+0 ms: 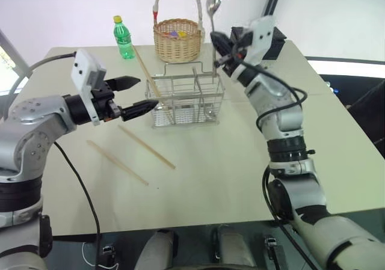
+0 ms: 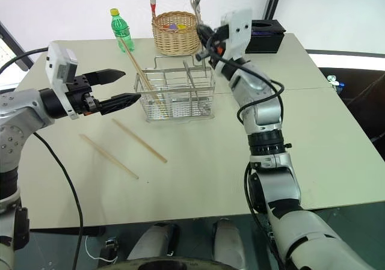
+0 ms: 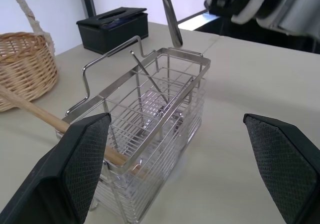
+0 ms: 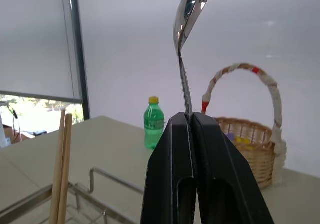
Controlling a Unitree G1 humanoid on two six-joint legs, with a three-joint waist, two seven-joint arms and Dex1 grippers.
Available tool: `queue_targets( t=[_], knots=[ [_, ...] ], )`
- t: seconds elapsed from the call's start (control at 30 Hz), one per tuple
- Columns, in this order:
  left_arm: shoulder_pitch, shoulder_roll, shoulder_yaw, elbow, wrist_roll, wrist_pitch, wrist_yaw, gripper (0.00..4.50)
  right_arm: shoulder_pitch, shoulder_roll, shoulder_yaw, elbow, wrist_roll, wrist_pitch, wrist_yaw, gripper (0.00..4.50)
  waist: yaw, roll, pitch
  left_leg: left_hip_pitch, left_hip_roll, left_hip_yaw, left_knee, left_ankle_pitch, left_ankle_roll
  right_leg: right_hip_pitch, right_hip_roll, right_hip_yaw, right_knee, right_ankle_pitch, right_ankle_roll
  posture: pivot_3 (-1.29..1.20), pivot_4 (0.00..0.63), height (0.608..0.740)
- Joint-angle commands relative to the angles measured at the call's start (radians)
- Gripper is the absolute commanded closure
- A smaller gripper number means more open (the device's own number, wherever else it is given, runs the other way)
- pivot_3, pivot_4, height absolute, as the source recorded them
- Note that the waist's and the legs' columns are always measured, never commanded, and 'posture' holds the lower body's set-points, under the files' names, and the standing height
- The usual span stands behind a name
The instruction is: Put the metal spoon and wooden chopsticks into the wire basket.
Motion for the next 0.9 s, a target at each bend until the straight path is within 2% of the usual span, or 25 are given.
queue_targets(
  t=[0.03, 0.07, 0.17, 0.2, 0.37, 0.4, 0.5, 0.63, 0.8, 0.9],
  knots=[
    [-0.035, 0.007, 0.011, -0.010, -0.004, -0.015, -0.001, 0.00, 0.008, 0.015, 0.002, -0.036, -0.014, -0.014, -0.010, 4.43, 0.000, 0.000, 0.000, 0.000, 0.000, 0.000, 0.000, 0.000, 0.000, 0.000, 0.000, 0.000, 0.000, 0.000, 0.000, 0.00, 0.150, 0.661],
    [-0.037, 0.009, 0.012, -0.009, -0.004, -0.014, -0.002, 0.00, 0.017, 0.020, 0.002, -0.038, -0.013, -0.008, -0.013, 4.43, 0.001, 0.000, 0.000, 0.000, 0.000, 0.000, 0.000, 0.000, 0.000, 0.000, 0.000, 0.000, 0.000, 0.000, 0.000, 0.00, 0.150, 0.661],
    [-0.038, 0.011, 0.015, -0.011, -0.005, -0.011, 0.000, 0.00, 0.039, 0.028, -0.004, -0.047, -0.002, 0.015, -0.015, 3.54, 0.001, 0.000, 0.000, 0.000, 0.000, 0.000, 0.000, 0.000, 0.000, 0.000, 0.000, 0.000, 0.000, 0.000, 0.000, 0.00, 0.150, 0.661],
    [-0.037, 0.012, 0.016, -0.012, -0.006, -0.010, 0.001, 0.00, 0.047, 0.029, -0.003, -0.053, -0.005, 0.017, -0.015, 3.12, 0.001, 0.000, 0.000, 0.000, 0.000, 0.000, 0.000, 0.000, 0.000, 0.000, 0.000, 0.000, 0.000, 0.000, 0.000, 0.00, 0.150, 0.661],
    [-0.029, 0.014, 0.025, -0.019, -0.006, -0.001, 0.014, 0.00, 0.072, 0.013, -0.007, -0.092, -0.033, 0.013, -0.039, 0.34, 0.000, 0.000, 0.000, 0.000, 0.000, 0.000, 0.000, 0.000, 0.000, 0.000, 0.000, 0.000, 0.000, 0.000, 0.000, 0.00, 0.150, 0.661],
    [-0.029, 0.013, 0.030, -0.019, -0.004, 0.000, 0.024, 0.00, 0.076, -0.001, -0.015, -0.111, -0.029, 0.023, -0.034, 0.02, 0.001, 0.000, 0.000, 0.000, 0.000, 0.000, 0.000, 0.000, 0.000, 0.000, 0.000, 0.000, 0.000, 0.000, 0.000, 0.00, 0.150, 0.661],
    [-0.033, 0.001, 0.052, -0.013, -0.002, 0.006, 0.074, 0.00, 0.086, -0.056, -0.032, -0.180, -0.011, 0.048, -0.002, 0.02, 0.004, 0.000, 0.000, 0.000, 0.000, 0.000, 0.000, 0.000, 0.000, 0.000, 0.000, 0.000, 0.000, 0.000, 0.000, 0.00, 0.150, 0.661],
    [-0.057, -0.039, 0.128, 0.015, -0.022, 0.067, 0.224, 0.00, 0.060, -0.199, -0.092, -0.303, 0.097, 0.143, 0.125, 0.02, 0.007, 0.000, 0.000, 0.000, 0.000, -0.001, 0.000, 0.000, 0.000, 0.001, 0.000, 0.000, -0.001, 0.000, 0.000, 0.00, 0.150, 0.661],
    [-0.119, -0.124, 0.247, 0.042, -0.036, 0.238, 0.523, 0.00, 0.067, -0.403, -0.155, -0.425, 0.286, 0.291, 0.345, 0.02, 0.006, -0.001, -0.001, 0.000, 0.000, -0.001, 0.000, 0.000, 0.000, 0.003, 0.000, -0.001, -0.002, 0.000, 0.000, 0.00, 0.150, 0.661],
    [-0.207, -0.290, 0.434, 0.065, 0.005, 0.488, 0.866, 0.00, 0.138, -0.555, -0.197, -0.518, 0.429, 0.394, 0.530, 0.02, 0.010, -0.003, -0.001, 0.001, 0.000, -0.001, 0.000, 0.000, 0.001, 0.004, -0.001, -0.002, -0.003, 0.000, 0.001, 0.00, 0.150, 0.661]
  ],
)
